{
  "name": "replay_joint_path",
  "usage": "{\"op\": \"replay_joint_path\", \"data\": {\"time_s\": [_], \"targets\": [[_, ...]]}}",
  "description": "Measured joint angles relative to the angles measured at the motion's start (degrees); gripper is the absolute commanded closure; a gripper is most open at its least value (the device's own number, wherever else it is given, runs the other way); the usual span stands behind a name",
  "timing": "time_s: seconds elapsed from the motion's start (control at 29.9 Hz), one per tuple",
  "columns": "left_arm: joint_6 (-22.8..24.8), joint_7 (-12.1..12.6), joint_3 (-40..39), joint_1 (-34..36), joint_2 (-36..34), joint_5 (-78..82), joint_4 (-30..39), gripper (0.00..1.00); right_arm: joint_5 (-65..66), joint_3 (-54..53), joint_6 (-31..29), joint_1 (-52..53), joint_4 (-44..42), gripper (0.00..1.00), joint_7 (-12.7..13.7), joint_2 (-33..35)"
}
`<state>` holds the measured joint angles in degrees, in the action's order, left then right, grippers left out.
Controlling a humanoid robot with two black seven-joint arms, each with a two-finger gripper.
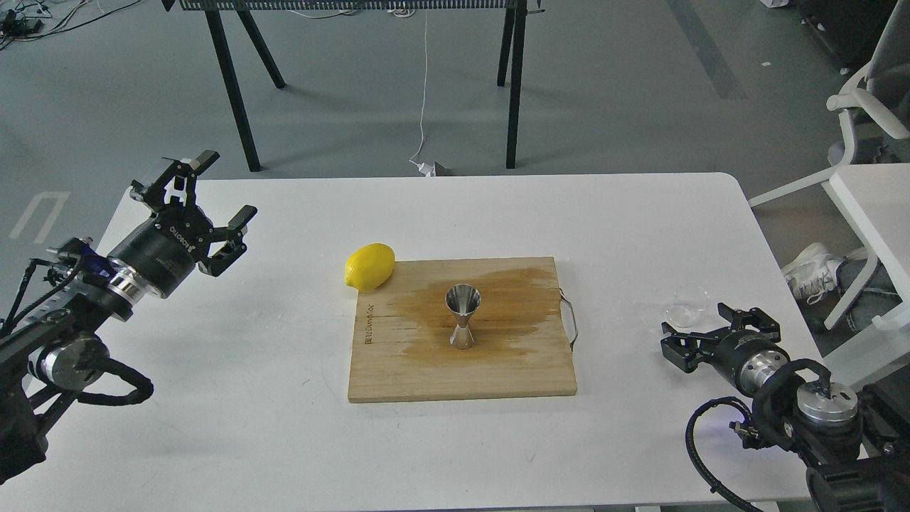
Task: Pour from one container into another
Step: 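Move the right gripper to the clear glass cup and grasp it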
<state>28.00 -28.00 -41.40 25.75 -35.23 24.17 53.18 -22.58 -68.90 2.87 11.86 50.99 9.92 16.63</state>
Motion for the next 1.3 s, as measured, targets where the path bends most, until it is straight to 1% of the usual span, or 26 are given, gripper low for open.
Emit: {"op": "replay_joint_path", "data": {"time_s": [0.33, 0.8, 0.87, 1.0, 1.17, 1.2, 1.3], "targets": [[0.0, 0.0, 0.2, -0.1, 0.2, 0.0, 0.0, 0.01, 0.0, -0.2, -0.2, 2.3, -3.7, 0.01, 0.4, -0.5], [0.0, 0.0, 0.3, -0.1, 0.3, 0.0, -1.5, 0.01, 0.0, -1.0, 0.1, 4.0, -4.5, 0.03, 0.2, -1.6], [0.0, 0.0, 0.3, -0.1, 0.3, 0.0, -1.5, 0.01, 0.0, -0.9, 0.1, 4.1, -4.7, 0.06, 0.1, -1.7], [0.0, 0.0, 0.3, -0.1, 0.3, -0.1, -1.6, 0.01, 0.0, -0.6, 0.1, 4.2, -4.9, 0.14, 0.1, -1.7], [0.0, 0.0, 0.3, -0.1, 0.3, -0.1, -1.6, 0.01, 0.0, -0.3, 0.1, 4.2, -4.9, 0.33, 0.1, -1.6], [0.0, 0.0, 0.3, -0.1, 0.3, -0.1, -1.6, 0.01, 0.0, -0.2, 0.1, 4.2, -4.9, 0.35, 0.1, -1.6], [0.0, 0.0, 0.3, -0.1, 0.3, -0.1, -1.6, 0.01, 0.0, -0.1, -0.1, 4.2, -4.9, 0.36, 0.1, -1.6]]}}
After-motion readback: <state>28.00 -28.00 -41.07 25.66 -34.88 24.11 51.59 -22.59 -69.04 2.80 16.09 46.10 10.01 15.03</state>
